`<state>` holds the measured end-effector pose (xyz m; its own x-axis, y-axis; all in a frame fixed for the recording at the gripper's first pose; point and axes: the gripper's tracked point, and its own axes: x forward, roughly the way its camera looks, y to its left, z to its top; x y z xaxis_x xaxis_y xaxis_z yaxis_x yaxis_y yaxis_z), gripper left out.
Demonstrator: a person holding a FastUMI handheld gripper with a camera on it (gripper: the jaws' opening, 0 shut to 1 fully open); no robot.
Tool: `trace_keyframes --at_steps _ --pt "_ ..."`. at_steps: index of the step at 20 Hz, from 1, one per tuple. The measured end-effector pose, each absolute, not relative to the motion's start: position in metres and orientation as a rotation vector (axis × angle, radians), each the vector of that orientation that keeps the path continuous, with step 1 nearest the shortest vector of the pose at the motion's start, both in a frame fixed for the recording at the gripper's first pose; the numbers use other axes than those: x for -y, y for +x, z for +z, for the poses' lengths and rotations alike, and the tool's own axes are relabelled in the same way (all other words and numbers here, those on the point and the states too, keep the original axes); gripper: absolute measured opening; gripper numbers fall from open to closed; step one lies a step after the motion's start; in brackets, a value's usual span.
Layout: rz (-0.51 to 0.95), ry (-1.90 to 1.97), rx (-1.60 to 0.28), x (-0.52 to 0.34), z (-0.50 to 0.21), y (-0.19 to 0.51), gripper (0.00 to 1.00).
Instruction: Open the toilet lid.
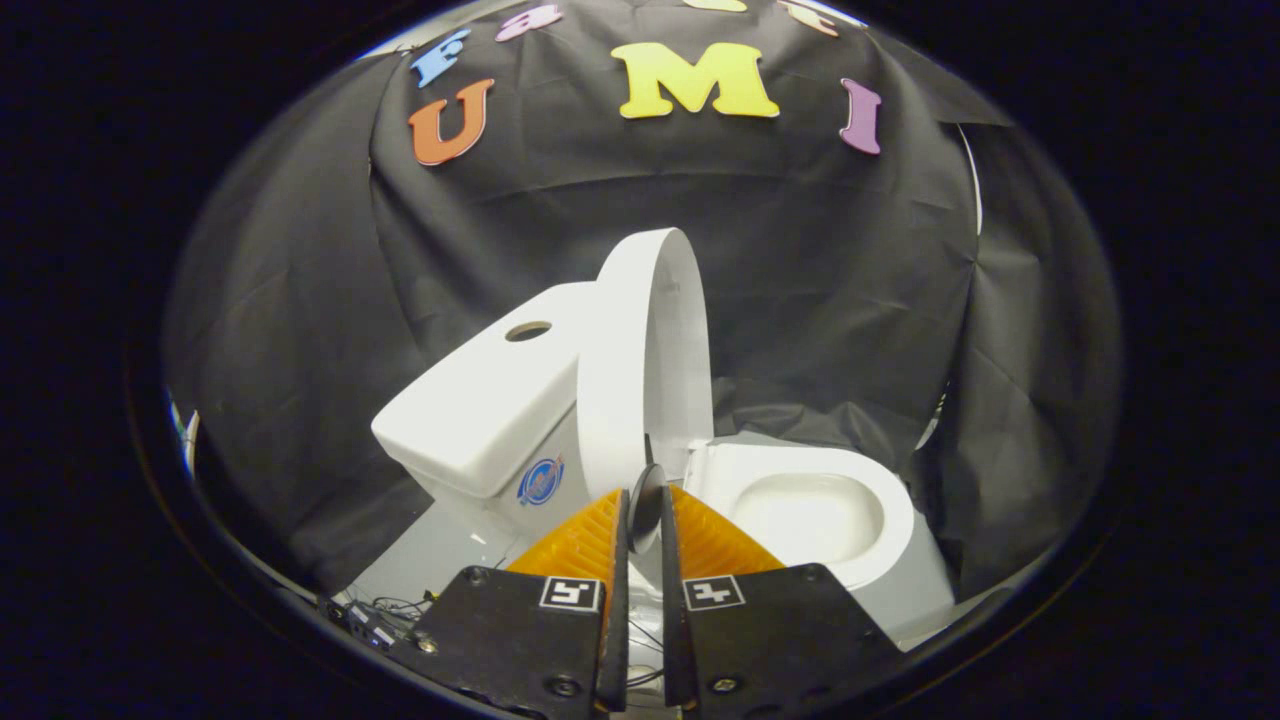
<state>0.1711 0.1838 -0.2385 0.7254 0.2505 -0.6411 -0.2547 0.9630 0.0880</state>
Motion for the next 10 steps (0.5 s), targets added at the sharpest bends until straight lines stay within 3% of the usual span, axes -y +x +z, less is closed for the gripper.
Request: trace_keyframes --at_steps 10 --pt "0.317 -0.077 -0.694 -0.182 -0.2404 0.1713 0.17"
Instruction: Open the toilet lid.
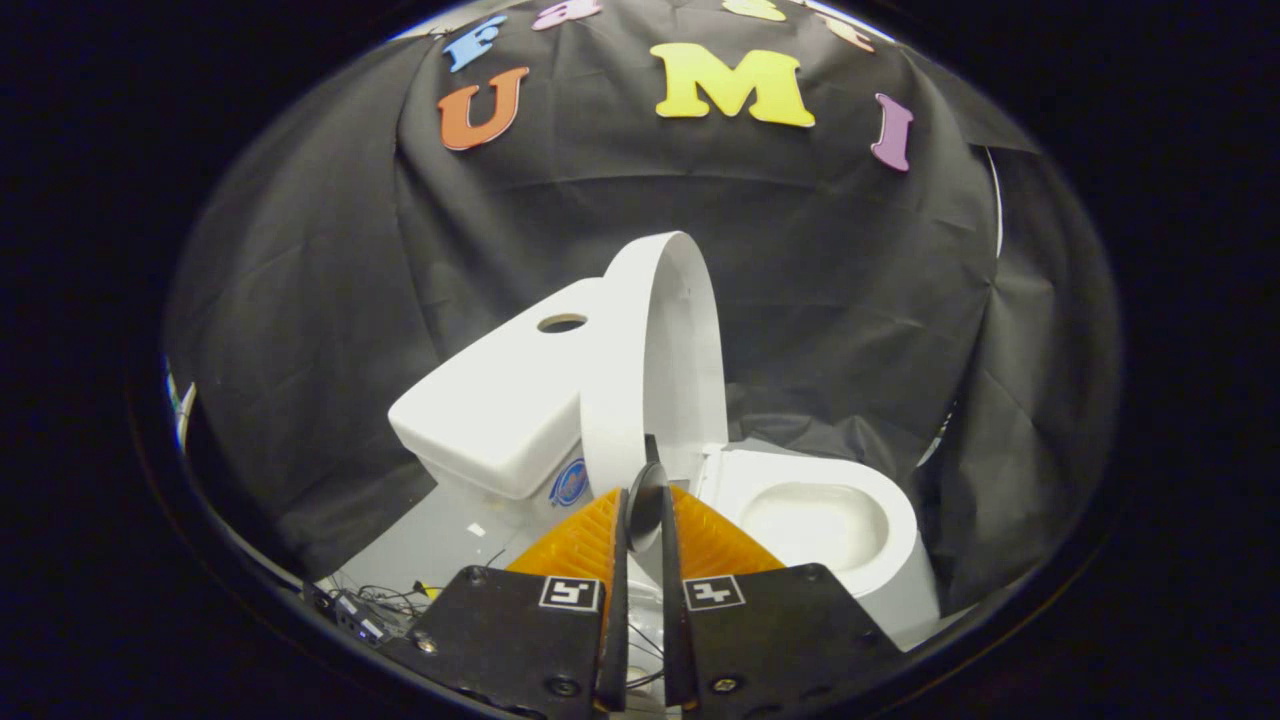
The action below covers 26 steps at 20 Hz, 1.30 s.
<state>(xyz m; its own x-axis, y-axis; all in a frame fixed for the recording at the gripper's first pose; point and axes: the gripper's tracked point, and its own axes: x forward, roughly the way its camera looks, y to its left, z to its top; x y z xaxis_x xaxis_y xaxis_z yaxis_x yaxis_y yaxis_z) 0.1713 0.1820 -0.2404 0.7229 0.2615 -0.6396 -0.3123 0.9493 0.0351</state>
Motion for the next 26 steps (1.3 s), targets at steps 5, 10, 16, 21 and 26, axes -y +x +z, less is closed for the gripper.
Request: trace_keyframes --at_steps 5,10,16,21,26 --pt "0.349 -0.106 -0.692 -0.185 -0.24 0.169 0.17" --pt "0.367 -0.131 -0.682 -0.185 -0.239 0.171 0.17" --pt "0.378 -0.163 -0.646 -0.182 -0.238 0.174 0.18" --pt "0.44 -0.108 -0.691 -0.186 -0.238 0.161 0.41" --pt "0.438 -0.046 -0.626 -0.178 -0.22 0.163 0.65"
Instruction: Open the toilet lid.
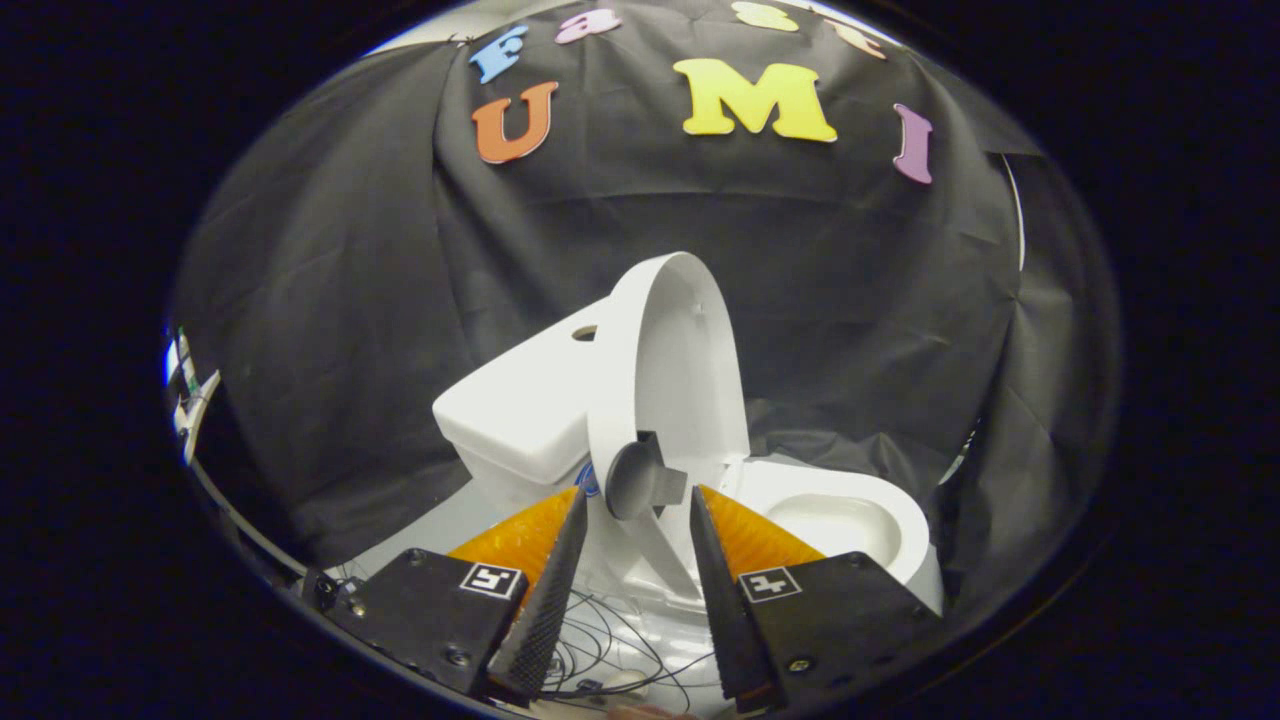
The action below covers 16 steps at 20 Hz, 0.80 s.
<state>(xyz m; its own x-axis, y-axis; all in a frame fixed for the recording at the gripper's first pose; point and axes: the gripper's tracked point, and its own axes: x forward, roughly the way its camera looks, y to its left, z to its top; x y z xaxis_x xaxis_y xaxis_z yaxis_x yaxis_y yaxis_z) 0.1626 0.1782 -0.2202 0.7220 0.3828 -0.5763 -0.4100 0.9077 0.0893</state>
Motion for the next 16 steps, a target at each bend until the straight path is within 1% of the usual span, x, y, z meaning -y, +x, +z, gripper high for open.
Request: trace_keyframes --at_steps 3,5,7,11,16 --pt "0.441 -0.012 -0.542 -0.169 -0.206 0.168 0.65" --pt "0.468 0.016 -0.428 -0.161 -0.184 0.172 0.65" --pt "0.463 0.015 -0.33 -0.144 -0.166 0.18 0.77" --pt "0.431 0.029 -0.276 -0.107 -0.143 0.174 1.0" --pt "0.428 0.054 -0.141 -0.051 -0.1 0.156 1.0"
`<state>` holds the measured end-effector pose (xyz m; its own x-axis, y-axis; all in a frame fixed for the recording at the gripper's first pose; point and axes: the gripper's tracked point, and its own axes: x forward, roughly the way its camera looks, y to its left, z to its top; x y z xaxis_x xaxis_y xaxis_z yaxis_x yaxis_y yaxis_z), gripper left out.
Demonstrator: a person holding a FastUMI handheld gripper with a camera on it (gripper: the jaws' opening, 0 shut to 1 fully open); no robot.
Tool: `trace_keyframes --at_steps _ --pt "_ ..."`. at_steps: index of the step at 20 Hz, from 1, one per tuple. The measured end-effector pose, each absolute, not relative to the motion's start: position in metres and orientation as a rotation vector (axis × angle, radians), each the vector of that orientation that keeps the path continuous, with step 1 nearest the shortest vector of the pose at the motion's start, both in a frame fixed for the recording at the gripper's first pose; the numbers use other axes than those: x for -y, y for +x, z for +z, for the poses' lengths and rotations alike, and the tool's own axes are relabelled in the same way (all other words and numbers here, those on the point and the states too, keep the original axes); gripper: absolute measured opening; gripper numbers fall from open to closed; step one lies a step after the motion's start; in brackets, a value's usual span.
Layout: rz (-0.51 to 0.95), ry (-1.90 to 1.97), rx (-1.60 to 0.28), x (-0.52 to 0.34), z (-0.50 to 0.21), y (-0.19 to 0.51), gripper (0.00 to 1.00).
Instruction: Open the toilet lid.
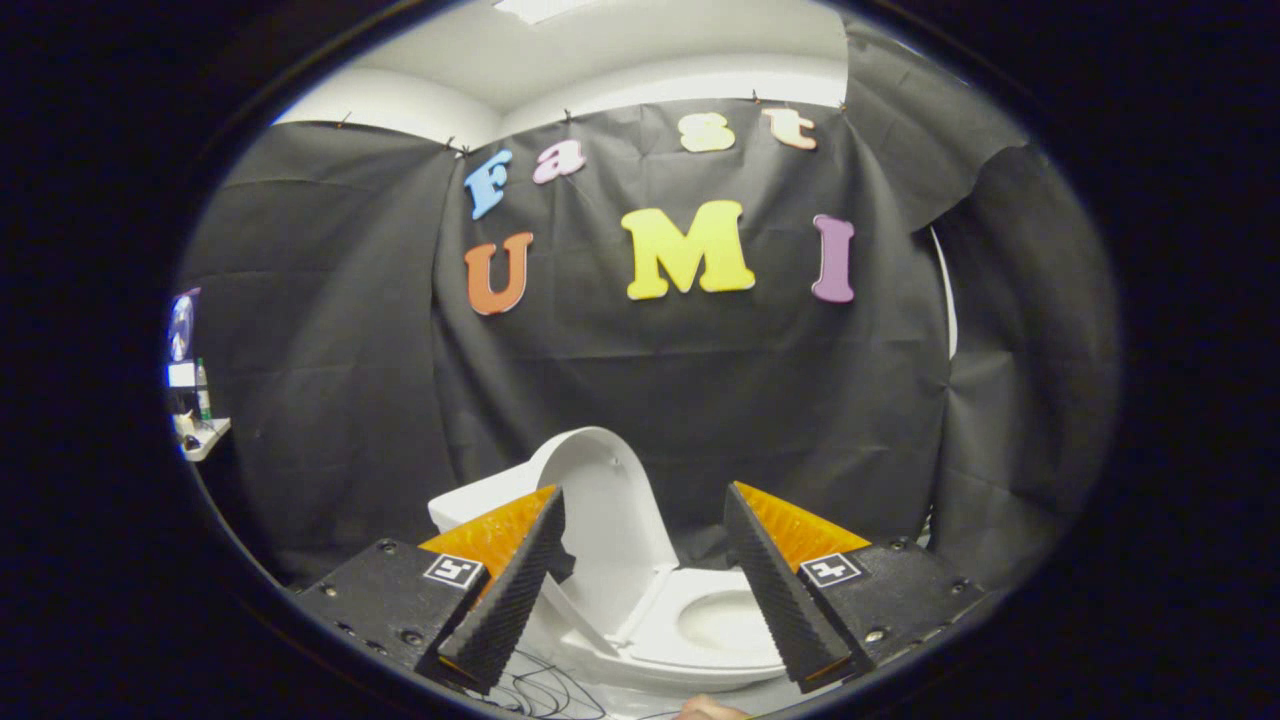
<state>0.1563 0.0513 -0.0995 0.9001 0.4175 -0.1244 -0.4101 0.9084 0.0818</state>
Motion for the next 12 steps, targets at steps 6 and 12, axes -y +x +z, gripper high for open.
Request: trace_keyframes --at_steps 6,12 --pt "0.377 0.038 -0.062 0.014 -0.073 0.142 1.0" --pt "0.33 0.03 0.033 0.071 -0.043 0.118 1.0"
